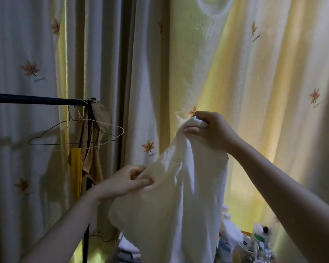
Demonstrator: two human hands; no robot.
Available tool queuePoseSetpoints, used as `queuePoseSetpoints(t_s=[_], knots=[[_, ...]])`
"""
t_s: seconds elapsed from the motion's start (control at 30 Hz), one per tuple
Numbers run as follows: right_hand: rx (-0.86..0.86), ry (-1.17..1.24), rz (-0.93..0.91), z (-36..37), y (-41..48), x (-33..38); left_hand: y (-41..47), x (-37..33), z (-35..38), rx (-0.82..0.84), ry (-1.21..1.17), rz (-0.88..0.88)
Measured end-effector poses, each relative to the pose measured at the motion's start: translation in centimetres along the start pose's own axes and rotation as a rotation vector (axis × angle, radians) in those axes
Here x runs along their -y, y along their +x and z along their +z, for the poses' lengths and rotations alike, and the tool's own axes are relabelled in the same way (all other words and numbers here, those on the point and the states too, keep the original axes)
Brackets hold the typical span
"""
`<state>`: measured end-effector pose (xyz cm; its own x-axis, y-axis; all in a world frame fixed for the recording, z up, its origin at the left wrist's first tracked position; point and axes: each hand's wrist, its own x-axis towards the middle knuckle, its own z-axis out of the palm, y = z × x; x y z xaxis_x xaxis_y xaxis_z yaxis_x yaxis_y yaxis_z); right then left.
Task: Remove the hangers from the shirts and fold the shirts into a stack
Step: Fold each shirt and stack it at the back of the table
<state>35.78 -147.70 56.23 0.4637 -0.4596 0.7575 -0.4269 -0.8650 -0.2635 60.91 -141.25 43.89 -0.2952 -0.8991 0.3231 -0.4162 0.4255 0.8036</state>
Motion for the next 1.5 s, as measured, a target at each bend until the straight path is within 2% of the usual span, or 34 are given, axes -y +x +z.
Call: queuePoseSetpoints(t_s=[0.13, 0.17, 0.33, 0.5, 0.63, 0.8, 0.97, 1.1, 1.23, 1.33, 1.4, 1.5], knots=[[0.120, -0.112, 0.012, -1.0, 0.5, 0.0, 0.0, 0.5, -0.8, -0.323, -0.025, 0.032], [0.125, -0.119, 0.025, -1.2, 0.6, 0.0, -0.1, 0.5, -0.8, -0.360, -0.019, 0.041], [0.009, -0.180, 0.062, -2.1, 0.9, 0.1, -1.0, 1.6, 1.6, -0.385, 0.074, 0.064], [0.038, -0.163, 0.051, -2.7, 1.0, 0.3, -0.7, 3.7, 5.3, -0.463, 0.378, 0.110], [0.073, -0.152, 0.048, -2.7, 0.8, 0.6, 0.3, 3.9, 8.0, -0.482, 0.252, -0.090], [0.037, -0.146, 0.093, -2.6, 0.3, 0.2, -0.1, 2.7, 11.4, -0.503, 0.321, -0.013], [-0.016, -0.216, 0.096, -2.4, -0.5, -0.3, -1.3, 1.0, 14.9, -0.570, 0.351, -0.081], [-0.013, -0.202, 0.108, -2.5, -0.7, -0.5, -0.9, 1.8, 17.0, -0.473, 0.464, -0.208], [0.030, -0.156, 0.123, -3.1, -0.9, -1.0, -0.6, 3.0, 16.0, -0.582, 0.458, -0.082], [0.027, -0.156, 0.141, -4.0, -1.2, -1.7, -0.7, 4.0, 14.5, -0.650, 0.337, -0.067], [0.041, -0.154, 0.155, -4.6, -1.5, -2.3, -1.0, 4.6, 13.2, -0.651, 0.240, -0.059], [0.095, -0.159, 0.153, -5.3, -2.1, -2.9, -1.3, 5.0, 10.7, -0.597, 0.266, -0.031]])
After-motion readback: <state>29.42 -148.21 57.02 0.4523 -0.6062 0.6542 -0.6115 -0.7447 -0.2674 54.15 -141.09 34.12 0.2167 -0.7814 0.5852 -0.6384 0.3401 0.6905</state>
